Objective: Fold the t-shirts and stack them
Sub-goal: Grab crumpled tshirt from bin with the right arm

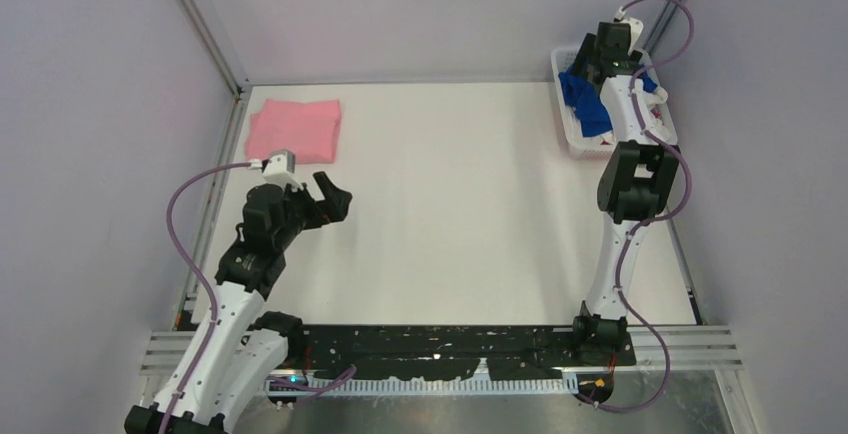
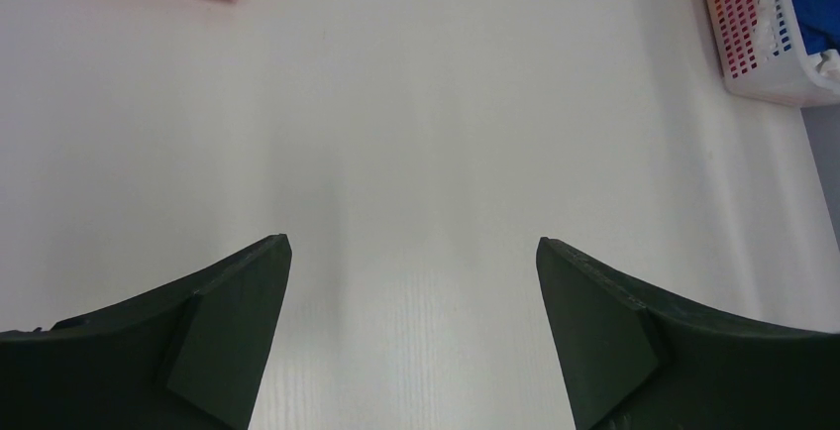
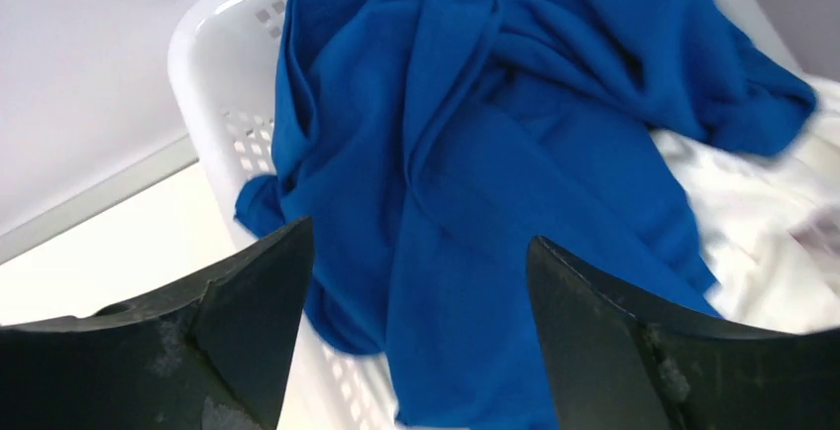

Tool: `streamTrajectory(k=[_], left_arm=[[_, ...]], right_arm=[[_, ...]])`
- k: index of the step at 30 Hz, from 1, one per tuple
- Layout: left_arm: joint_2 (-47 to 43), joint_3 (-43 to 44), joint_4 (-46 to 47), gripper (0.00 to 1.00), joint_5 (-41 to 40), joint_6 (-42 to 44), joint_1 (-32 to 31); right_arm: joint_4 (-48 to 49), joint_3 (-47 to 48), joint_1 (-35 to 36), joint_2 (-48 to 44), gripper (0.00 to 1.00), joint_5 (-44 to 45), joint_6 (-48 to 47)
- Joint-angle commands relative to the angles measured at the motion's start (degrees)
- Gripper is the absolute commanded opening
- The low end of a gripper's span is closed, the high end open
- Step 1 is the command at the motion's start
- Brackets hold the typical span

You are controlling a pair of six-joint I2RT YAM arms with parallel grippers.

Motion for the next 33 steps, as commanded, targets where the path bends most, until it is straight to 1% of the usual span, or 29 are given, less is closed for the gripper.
streamTrajectory(k=[1,3,5,7,9,10,11,12,13,15,19,20,24,25,26,29,32,33], left_arm=[[1.33,0.32,3.78,0.99,-0.40,-0.06,-0.10],[1.75,0.45,3.91,0.99,-0.49,-0.09,-0.10],[2.28,0.25,4.35,0.99,-0.52,-0.36,-0.10],[2.95,0.14,4.79,0.99,-0.29,-0.70,-0.14],[3.79,0.24,5.02,0.99,0.02,-0.77,-0.15],[4.31,0.34,5.00,0.99,0.13,-0.81,-0.11],[4.55,0.47,4.96,0.99,0.07,-0.80,-0.10],[4.77,0.52,4.95,0.99,0.02,-0.85,-0.10],[5.04,0.65,5.02,0.99,0.03,-0.92,-0.10],[5.29,0.64,5.17,0.99,0.33,-1.08,-0.10],[5.19,0.50,5.28,0.99,0.79,-1.30,-0.12],[4.98,0.41,5.29,0.99,0.86,-1.26,-0.11],[3.64,-0.05,4.86,0.99,0.90,-1.45,-0.11],[3.13,-0.09,4.62,0.99,0.90,-1.49,-0.10],[2.37,-0.17,4.41,0.99,0.92,-1.44,-0.10],[0.47,-0.93,4.56,0.99,1.01,-1.62,-0.12],[-1.08,-1.40,4.53,0.99,1.42,-1.81,-0.12],[-1.52,-1.56,4.44,0.99,1.50,-1.92,-0.10]], right_arm=[[2.72,10.17,-0.06,6.75,0.84,-1.98,-2.82],[4.39,12.62,-0.18,9.72,0.82,-2.13,-3.58],[6.75,13.33,-0.31,11.43,0.77,-2.32,-4.22],[8.74,13.38,-0.55,12.59,0.67,-1.58,-4.92],[9.43,13.78,-0.74,13.68,0.54,-1.00,-4.97],[9.49,14.06,-0.98,14.17,0.51,-1.79,-4.94],[9.69,14.11,-1.00,14.36,0.41,-2.32,-4.95],[9.79,14.10,-1.09,14.45,0.34,-3.11,-5.02],[10.05,14.13,-1.10,14.37,0.20,-3.33,-5.26],[10.45,14.34,-1.11,13.60,0.07,-3.21,-5.37],[10.81,15.91,-1.11,9.13,0.05,-3.41,-5.61],[11.10,15.87,-1.11,6.60,0.05,-3.38,-5.66],[14.44,12.59,-1.11,-3.22,0.05,-3.89,-6.15],[15.33,10.36,-1.09,-6.99,0.05,-4.58,-6.06],[16.99,9.05,-1.10,-8.79,0.05,-5.03,-5.60],[19.60,4.45,-1.03,-17.39,0.05,-8.63,-4.51],[18.43,4.86,-0.83,-22.05,0.05,-13.60,-3.55],[18.03,5.39,-0.67,-24.23,0.05,-16.78,-3.27]])
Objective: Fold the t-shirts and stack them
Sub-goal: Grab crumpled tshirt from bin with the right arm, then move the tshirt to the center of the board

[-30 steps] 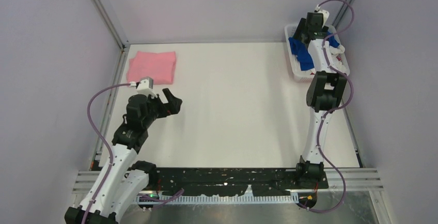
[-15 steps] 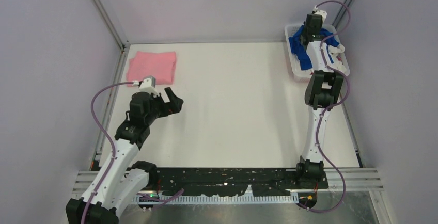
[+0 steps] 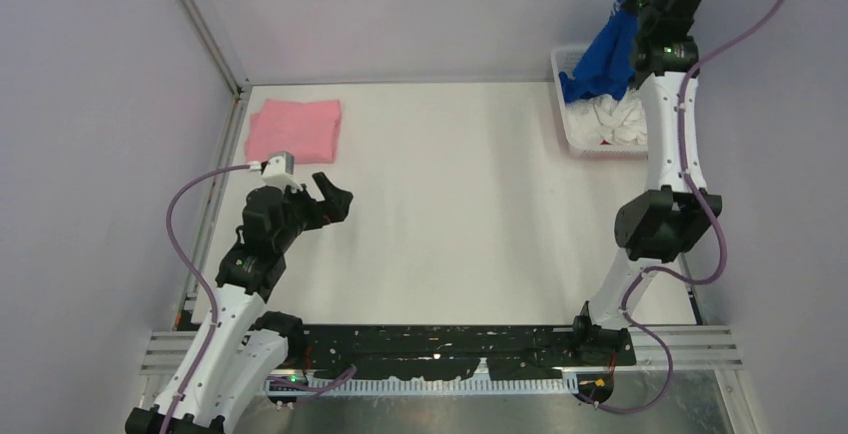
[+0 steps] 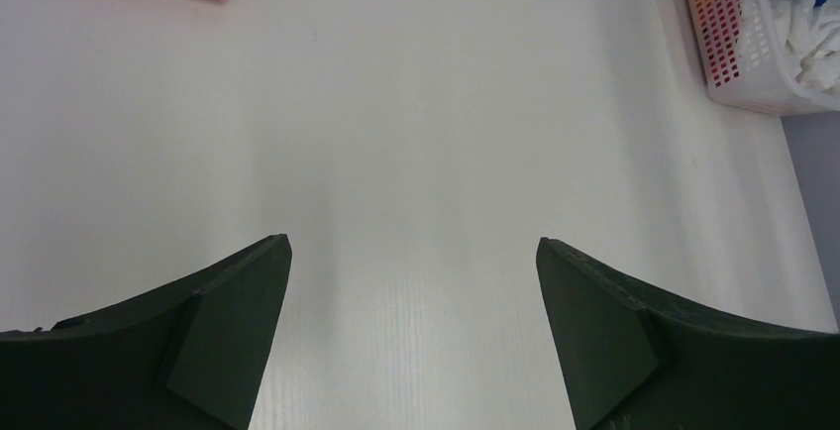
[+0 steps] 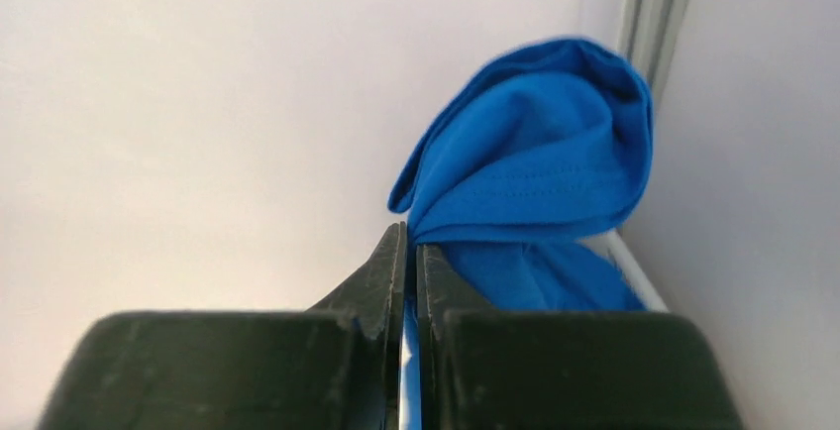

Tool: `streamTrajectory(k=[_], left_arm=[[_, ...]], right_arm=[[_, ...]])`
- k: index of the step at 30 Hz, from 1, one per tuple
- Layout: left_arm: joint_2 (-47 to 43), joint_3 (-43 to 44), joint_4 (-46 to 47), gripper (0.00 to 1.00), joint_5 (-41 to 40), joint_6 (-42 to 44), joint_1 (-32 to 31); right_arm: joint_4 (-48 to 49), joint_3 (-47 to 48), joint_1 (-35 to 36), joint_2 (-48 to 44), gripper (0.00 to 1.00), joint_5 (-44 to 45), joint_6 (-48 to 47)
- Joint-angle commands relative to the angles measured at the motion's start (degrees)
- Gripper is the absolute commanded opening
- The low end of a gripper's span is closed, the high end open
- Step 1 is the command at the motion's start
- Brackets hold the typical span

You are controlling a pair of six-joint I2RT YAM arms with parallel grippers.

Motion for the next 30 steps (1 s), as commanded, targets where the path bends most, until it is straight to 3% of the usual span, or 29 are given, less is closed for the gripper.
streamTrajectory(k=[1,10,18,24,26,30], left_arm=[[-2.33,-0.65,2.64,0.99,1.22,-0.50,-0.14],[-5.36,-0.68,1.61,0.99,1.65,-1.09,-0.14],[-7.54,-0.16,-0.91,0.99,0.72,-1.52,-0.10],[-8.87,0.30,-2.25,0.99,1.12,-2.25,-0.10],[-8.92,0.18,-2.30,0.99,1.15,-2.66,-0.11],[-7.36,0.50,-3.01,0.99,0.69,-3.40,-0.10]], right_arm=[[5.82,1.71,0.40,-11.29,0.05,-10.29,2.54],[6.41,5.30,2.82,-20.67,0.05,-36.66,17.78],[7.51,5.55,18.23,-24.38,0.05,-47.79,19.35],[11.32,-7.02,24.66,-29.55,0.05,-43.57,23.87],[12.76,-17.50,24.72,-34.83,0.05,-38.58,25.68],[15.87,-41.47,24.59,-43.02,0.05,-19.58,26.72]])
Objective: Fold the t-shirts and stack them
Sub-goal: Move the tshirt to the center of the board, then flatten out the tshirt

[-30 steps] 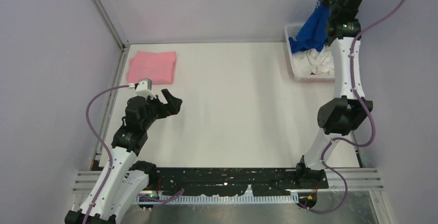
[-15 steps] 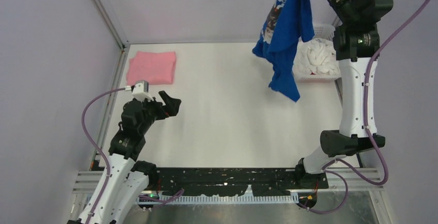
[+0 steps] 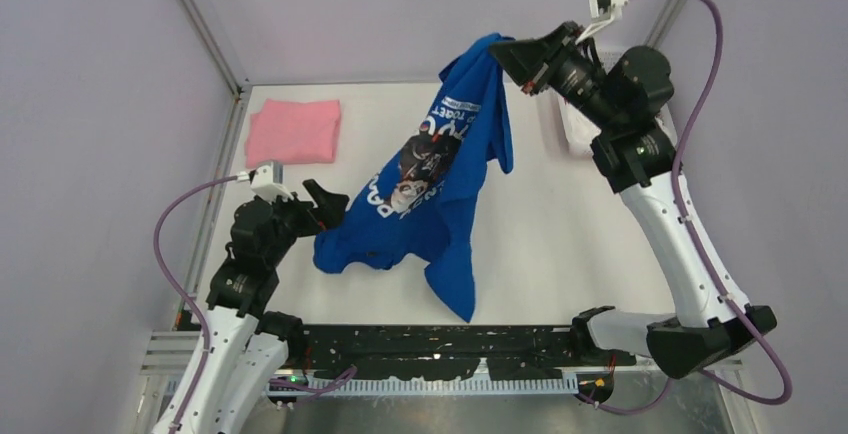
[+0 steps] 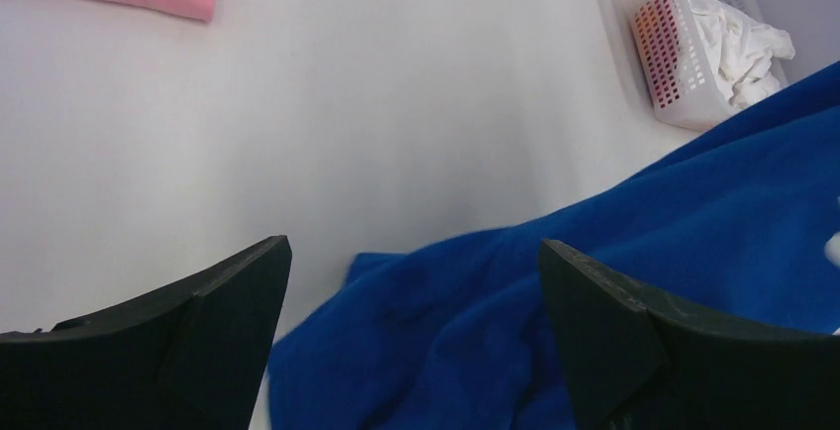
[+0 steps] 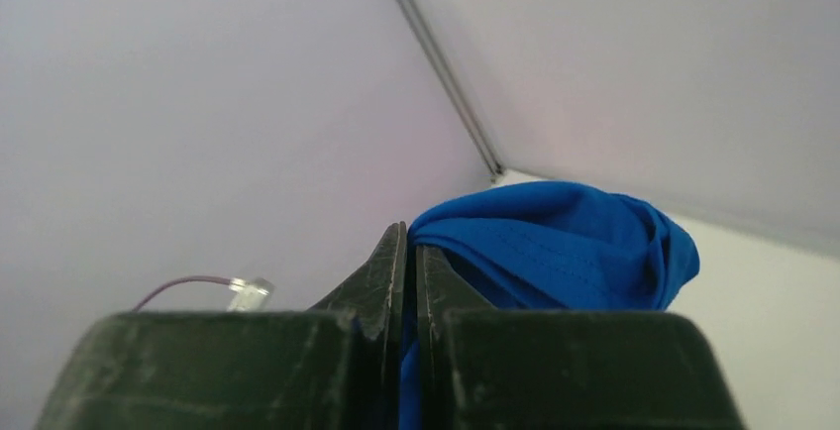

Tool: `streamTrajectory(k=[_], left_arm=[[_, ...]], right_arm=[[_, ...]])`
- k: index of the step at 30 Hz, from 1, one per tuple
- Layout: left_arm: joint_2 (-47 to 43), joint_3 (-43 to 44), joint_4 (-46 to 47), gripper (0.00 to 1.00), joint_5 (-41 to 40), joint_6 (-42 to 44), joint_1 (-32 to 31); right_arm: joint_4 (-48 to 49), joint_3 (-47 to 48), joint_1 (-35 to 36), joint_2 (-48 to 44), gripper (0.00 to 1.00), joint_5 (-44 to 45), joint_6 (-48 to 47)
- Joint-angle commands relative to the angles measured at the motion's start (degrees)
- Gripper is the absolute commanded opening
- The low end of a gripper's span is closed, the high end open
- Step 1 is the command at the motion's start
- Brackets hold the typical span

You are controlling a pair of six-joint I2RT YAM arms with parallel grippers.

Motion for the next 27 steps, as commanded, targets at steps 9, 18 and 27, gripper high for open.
streamTrajectory(k=[9,18,27], left_arm=[[12.01,4.09,-3.38,0.99,0.84,-2.99,-0.10],[15.42,1.11,-10.17,0.99,-0.55,-5.78,-4.53],[20.80,-2.29,-6.91,0.99,-9.08,-9.48,-6.62]], right_arm=[[6.85,-52.97,-11.52,-3.70,0.14,27.25,10.57],[-6.80,-49.74,-14.37,-2.00,0.79,39.50,-1.67],[-1.02,-48.22,-13.94,-1.94,0.99,27.06,-16.44]])
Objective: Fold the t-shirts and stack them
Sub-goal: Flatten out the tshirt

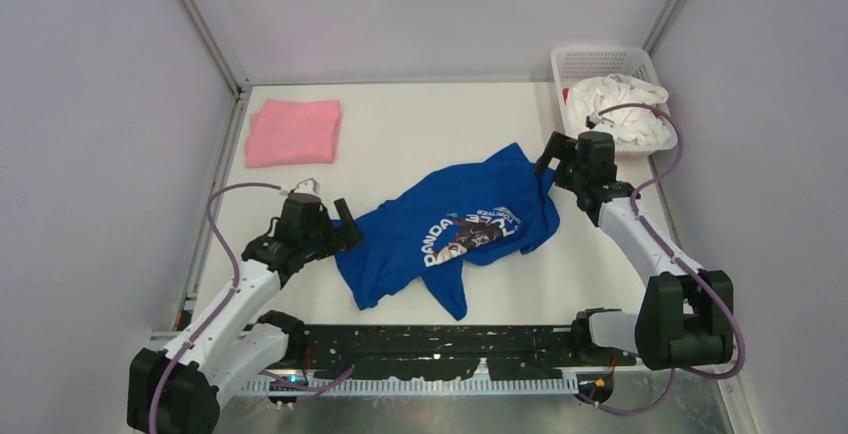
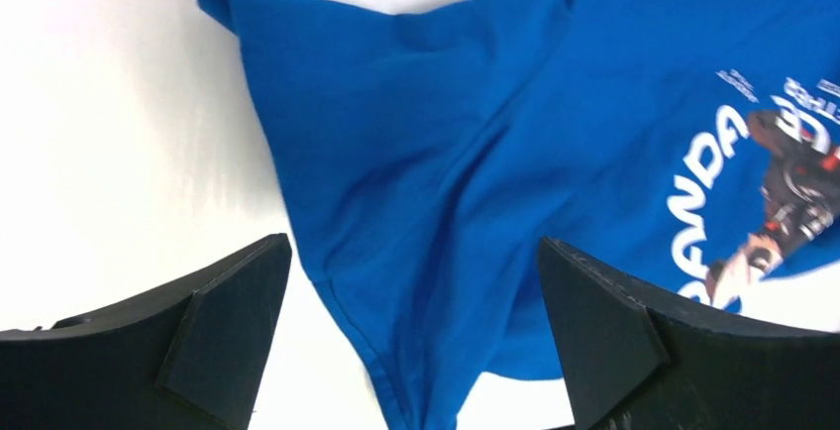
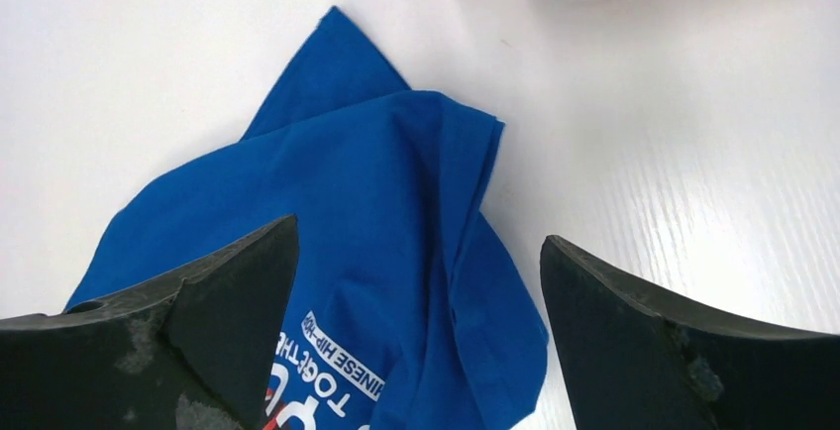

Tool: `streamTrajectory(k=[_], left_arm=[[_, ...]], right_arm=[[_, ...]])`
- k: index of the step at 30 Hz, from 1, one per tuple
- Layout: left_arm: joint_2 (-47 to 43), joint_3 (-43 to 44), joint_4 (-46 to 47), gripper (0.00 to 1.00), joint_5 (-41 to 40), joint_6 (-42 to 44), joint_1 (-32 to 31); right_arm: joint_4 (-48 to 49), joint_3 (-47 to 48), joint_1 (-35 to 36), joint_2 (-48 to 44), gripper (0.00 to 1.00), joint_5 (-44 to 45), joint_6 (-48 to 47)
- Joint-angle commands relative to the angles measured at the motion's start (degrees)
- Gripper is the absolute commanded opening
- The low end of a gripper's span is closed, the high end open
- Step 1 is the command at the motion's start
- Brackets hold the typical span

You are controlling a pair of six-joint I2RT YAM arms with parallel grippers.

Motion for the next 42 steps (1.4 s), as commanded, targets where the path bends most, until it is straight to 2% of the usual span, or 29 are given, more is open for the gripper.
streamTrajectory(k=[1,8,15,17,22,25,26,29,33,35,37,38,39,41,42], left_arm=[[4.60,0.70,3.67,0.99,-4.94,-2.08,0.06],[17.37,2.29,12.74,0.99,-0.82,-3.91,2.34],[28.48,6.26,13.65,0.80,-2.19,-3.66,2.43],[30.85,7.28,13.88,0.71,-1.54,-3.34,2.44],[35.21,9.75,14.90,0.37,-0.25,-2.92,2.44],[36.24,11.04,14.61,0.06,-0.69,-3.13,2.44],[36.24,11.09,14.47,0.00,-1.10,-3.38,2.44],[35.94,11.74,14.03,0.00,-2.36,-3.57,2.44],[35.12,11.96,14.29,0.00,-3.05,-3.34,2.43],[34.70,12.02,14.51,0.00,-3.19,-3.13,2.42],[34.02,12.02,14.90,0.00,-3.25,-2.67,2.43],[33.50,11.97,15.10,0.00,-3.25,-2.41,2.44],[32.77,11.98,15.30,0.00,-3.34,-2.12,2.41],[29.96,11.93,15.60,0.00,-4.09,-1.33,2.35],[28.38,11.98,15.60,0.00,-4.69,-0.77,2.35]], right_arm=[[4.95,5.15,0.88,3.03,0.99,-9.49,-9.67],[-4.66,25.17,4.45,23.48,0.97,-11.75,-15.36],[-9.38,39.76,4.84,40.12,0.97,-12.14,-14.30],[-11.18,43.30,5.03,43.39,0.96,-11.93,-14.19],[-13.08,46.84,5.88,48.13,0.97,-9.60,-14.31],[-16.08,48.52,7.04,50.58,0.97,-5.81,-14.16],[-17.30,48.78,7.75,51.04,0.97,-3.13,-13.99],[-18.53,48.74,9.20,51.57,0.99,-0.29,-13.28],[-19.93,47.06,11.03,50.84,0.81,1.63,-11.29],[-19.10,45.38,11.56,49.82,0.67,2.01,-10.08],[-18.48,44.30,11.90,49.07,0.39,1.46,-9.00],[-17.57,43.89,11.95,48.45,0.31,0.69,-8.77],[-16.88,42.78,12.05,48.05,0.19,0.41,-8.42],[-14.22,41.34,12.26,45.71,0.08,0.13,-8.27],[-13.66,41.00,12.29,44.92,0.07,0.13,-8.43]])
